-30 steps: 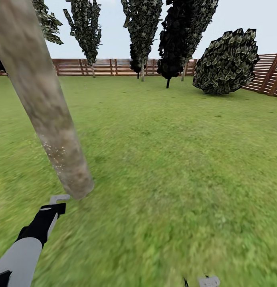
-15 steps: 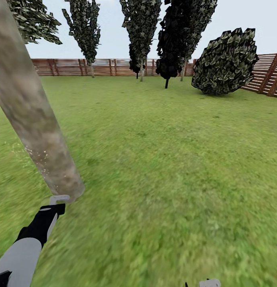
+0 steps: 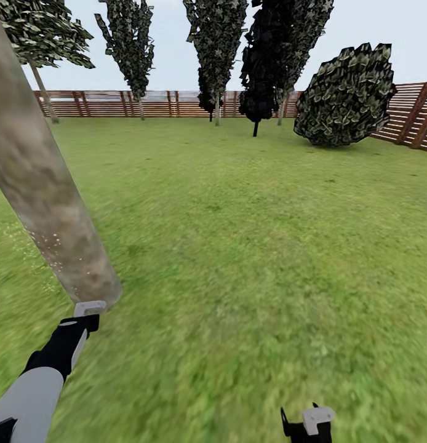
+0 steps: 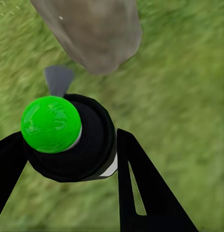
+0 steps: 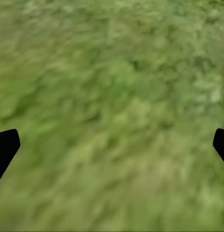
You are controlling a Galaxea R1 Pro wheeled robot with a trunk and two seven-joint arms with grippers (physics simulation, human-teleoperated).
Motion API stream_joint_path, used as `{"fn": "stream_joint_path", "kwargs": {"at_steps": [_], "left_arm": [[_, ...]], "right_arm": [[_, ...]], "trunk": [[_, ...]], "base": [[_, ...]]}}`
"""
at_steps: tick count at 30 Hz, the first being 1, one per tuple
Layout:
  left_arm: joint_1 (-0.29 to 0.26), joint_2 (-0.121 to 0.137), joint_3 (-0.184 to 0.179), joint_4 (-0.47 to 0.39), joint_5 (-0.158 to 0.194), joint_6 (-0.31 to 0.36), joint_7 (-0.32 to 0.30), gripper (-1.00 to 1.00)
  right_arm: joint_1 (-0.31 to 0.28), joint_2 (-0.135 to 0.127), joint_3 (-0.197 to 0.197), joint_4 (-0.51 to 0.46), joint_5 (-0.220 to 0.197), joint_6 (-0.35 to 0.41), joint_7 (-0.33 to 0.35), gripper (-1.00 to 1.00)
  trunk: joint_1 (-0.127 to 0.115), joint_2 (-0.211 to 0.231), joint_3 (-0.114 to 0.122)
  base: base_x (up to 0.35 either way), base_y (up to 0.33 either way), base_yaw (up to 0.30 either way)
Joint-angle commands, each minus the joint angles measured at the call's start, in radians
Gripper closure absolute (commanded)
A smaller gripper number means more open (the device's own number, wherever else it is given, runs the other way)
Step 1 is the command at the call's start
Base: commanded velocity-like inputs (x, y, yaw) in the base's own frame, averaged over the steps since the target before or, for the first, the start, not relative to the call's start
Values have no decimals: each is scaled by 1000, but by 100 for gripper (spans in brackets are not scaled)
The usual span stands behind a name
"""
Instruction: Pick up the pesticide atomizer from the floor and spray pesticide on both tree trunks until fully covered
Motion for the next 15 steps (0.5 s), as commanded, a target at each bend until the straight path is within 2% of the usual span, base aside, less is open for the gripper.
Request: {"fn": "stream_joint_path", "kwargs": {"at_steps": [1,5,15], "left_arm": [[0,-1,3,0,0,0,0,100],[0,-1,7,0,-1,0,0,100],[0,-4,6,1,2,0,24,100]], "right_arm": [[0,-1,0,-1,0,0,0,-100],[0,2,3,-3,1,-2,0,-100],[0,3,3,-2,2,-2,0,-100]], "trunk": [[0,0,0],[0,0,0],[0,0,0]], "base": [[0,-2,0],[0,-1,173],[0,0,271]]}}
